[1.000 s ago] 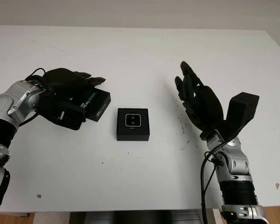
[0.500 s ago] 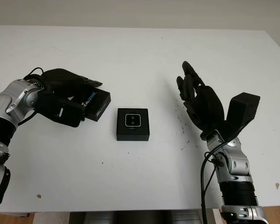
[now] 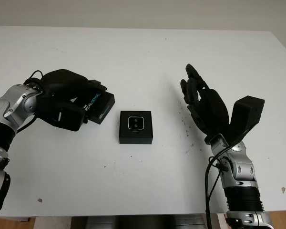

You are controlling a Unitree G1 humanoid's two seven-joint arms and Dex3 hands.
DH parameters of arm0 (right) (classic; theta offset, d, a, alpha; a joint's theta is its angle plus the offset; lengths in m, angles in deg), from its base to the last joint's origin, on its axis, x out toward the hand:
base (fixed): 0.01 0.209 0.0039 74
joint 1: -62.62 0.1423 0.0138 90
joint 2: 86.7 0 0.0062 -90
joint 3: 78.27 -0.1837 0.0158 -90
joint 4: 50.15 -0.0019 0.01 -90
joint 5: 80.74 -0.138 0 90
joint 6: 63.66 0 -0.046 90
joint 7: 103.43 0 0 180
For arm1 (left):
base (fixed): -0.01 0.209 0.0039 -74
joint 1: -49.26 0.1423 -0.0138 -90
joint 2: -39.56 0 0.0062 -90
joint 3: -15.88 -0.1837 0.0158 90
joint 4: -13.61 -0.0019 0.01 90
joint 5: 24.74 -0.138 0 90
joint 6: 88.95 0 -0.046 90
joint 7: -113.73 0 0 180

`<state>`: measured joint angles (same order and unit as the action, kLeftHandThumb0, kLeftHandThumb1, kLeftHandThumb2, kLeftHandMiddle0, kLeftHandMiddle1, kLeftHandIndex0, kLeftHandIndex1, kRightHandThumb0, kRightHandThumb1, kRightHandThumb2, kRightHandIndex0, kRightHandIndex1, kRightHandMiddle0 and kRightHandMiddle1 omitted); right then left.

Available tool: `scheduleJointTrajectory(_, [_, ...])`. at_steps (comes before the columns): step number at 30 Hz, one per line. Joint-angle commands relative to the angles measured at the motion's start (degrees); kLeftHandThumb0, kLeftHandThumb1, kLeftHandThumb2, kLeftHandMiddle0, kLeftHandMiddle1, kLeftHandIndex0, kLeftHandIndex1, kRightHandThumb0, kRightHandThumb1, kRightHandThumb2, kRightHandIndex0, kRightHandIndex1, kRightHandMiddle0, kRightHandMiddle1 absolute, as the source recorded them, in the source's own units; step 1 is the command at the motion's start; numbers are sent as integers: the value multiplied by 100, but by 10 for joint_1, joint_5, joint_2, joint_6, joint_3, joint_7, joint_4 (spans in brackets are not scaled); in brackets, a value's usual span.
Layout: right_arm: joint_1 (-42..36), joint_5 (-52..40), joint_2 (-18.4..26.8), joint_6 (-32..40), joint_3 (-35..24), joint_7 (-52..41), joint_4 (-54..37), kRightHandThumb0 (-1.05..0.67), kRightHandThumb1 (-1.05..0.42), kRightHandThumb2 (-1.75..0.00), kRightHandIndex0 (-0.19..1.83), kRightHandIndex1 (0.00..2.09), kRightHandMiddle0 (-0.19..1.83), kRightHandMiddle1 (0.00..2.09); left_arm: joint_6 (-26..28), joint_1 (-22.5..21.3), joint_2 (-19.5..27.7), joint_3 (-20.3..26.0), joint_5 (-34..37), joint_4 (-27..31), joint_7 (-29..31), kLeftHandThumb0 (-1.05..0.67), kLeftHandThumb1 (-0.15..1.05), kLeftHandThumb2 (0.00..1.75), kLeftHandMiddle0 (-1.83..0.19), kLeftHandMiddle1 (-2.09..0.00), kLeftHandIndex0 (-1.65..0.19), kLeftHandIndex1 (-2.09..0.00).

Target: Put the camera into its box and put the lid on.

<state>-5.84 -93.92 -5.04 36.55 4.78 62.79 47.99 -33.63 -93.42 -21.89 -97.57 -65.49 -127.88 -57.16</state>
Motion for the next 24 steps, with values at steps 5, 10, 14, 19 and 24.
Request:
scheduleJointTrajectory(5, [-2,0,0,5,5,0,-15,-63,-105,-56,-4,5,0,6,-14,6,-11,11,26,-29,-15,-36,104,8,-13,-190,-1,-165])
scheduleJointTrajectory(10, [-4,3,-2,1,8,2,-14,-62,-105,-56,-3,6,1,6,-13,19,-15,31,72,-23,6,-37,105,7,-12,-183,3,-149])
scheduleJointTrajectory(14, [-6,7,-7,-9,11,6,-10,-61,-105,-56,-1,6,3,7,17,32,-25,65,137,-6,57,-37,105,6,-16,-178,-1,-134])
scheduleJointTrajectory(19, [-12,4,-13,-8,13,5,-16,-61,-105,-56,-3,5,1,6,109,64,-43,124,249,73,152,-40,105,7,-6,-199,-4,-135])
scheduleJointTrajectory(24, [-18,3,-25,-7,14,13,-22,-60,-105,-55,-2,6,3,7,269,110,-39,152,288,248,222,-42,105,11,-11,-209,-3,-153])
